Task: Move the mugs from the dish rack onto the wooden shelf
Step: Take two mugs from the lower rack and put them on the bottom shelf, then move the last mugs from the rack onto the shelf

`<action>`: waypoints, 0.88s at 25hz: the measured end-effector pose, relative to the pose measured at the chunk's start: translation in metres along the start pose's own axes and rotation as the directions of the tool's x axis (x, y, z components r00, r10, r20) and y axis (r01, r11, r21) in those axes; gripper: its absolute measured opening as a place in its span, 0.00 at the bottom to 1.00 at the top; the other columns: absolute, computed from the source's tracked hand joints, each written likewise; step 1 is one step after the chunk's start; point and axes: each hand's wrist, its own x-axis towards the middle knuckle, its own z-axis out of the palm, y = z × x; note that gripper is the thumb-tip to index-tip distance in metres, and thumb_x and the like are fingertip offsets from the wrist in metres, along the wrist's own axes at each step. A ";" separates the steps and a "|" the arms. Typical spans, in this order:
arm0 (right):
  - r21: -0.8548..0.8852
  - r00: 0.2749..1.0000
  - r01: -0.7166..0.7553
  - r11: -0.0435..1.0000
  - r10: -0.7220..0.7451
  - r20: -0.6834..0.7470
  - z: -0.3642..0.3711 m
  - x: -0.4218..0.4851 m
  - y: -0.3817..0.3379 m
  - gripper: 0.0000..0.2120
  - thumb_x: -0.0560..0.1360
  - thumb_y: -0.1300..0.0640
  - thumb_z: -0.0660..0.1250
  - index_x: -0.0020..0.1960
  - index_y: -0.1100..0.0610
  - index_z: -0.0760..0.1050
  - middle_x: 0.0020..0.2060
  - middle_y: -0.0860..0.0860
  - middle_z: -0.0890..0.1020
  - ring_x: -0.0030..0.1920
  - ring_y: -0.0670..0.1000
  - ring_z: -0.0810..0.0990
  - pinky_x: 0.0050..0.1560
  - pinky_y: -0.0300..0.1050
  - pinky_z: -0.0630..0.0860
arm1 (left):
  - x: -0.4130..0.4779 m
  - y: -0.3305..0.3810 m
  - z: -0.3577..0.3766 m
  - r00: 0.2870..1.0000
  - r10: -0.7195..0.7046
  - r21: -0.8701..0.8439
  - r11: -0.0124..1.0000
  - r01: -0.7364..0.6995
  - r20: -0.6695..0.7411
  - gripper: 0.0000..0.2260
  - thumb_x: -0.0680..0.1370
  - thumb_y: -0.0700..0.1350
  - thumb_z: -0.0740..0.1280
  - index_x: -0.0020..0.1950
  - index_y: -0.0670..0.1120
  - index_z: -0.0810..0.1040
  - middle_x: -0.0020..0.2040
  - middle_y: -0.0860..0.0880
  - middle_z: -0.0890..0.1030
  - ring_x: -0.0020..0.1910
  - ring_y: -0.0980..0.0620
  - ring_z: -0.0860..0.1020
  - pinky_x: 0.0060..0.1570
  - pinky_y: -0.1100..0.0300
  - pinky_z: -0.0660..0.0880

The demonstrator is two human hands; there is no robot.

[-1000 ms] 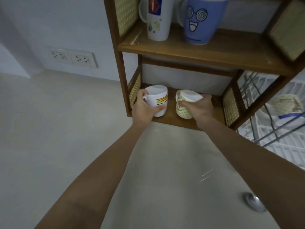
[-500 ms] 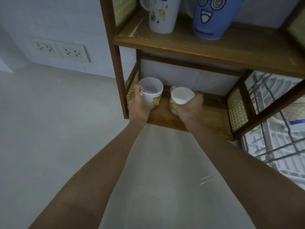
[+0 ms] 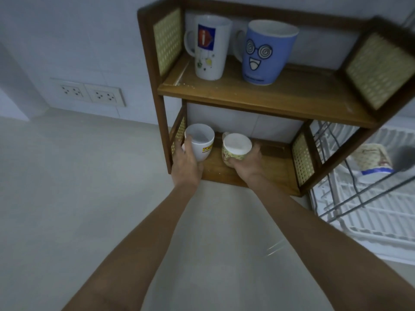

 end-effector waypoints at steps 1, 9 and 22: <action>-0.006 1.000 0.020 1.000 -0.020 0.016 -0.007 -0.009 0.000 0.46 0.66 0.56 0.76 0.74 0.61 0.52 0.72 0.59 0.62 0.71 0.58 0.62 0.71 0.52 0.62 | -0.012 0.004 -0.001 1.000 0.011 0.071 0.997 -0.011 -0.008 0.37 0.70 0.40 0.72 0.74 0.48 0.56 0.74 0.37 0.58 0.71 0.38 0.62 0.66 0.45 0.68; -0.162 0.913 0.379 0.911 -0.396 -0.097 -0.092 -0.107 0.033 0.26 0.73 0.63 0.68 0.69 0.60 0.67 0.66 0.57 0.74 0.66 0.55 0.71 0.65 0.41 0.65 | -0.117 0.052 -0.012 0.922 0.360 0.113 0.919 -0.377 0.141 0.20 0.74 0.41 0.65 0.66 0.45 0.70 0.66 0.44 0.71 0.68 0.45 0.66 0.70 0.45 0.59; -0.156 0.819 0.267 0.951 -0.309 -0.483 -0.306 -0.131 0.148 0.11 0.73 0.65 0.65 0.53 0.54 0.76 0.45 0.46 0.82 0.46 0.46 0.80 0.43 0.40 0.71 | -0.213 0.234 0.069 0.259 0.952 -0.182 0.287 -0.940 0.164 0.14 0.70 0.33 0.67 0.55 0.41 0.80 0.58 0.42 0.81 0.62 0.43 0.76 0.66 0.50 0.69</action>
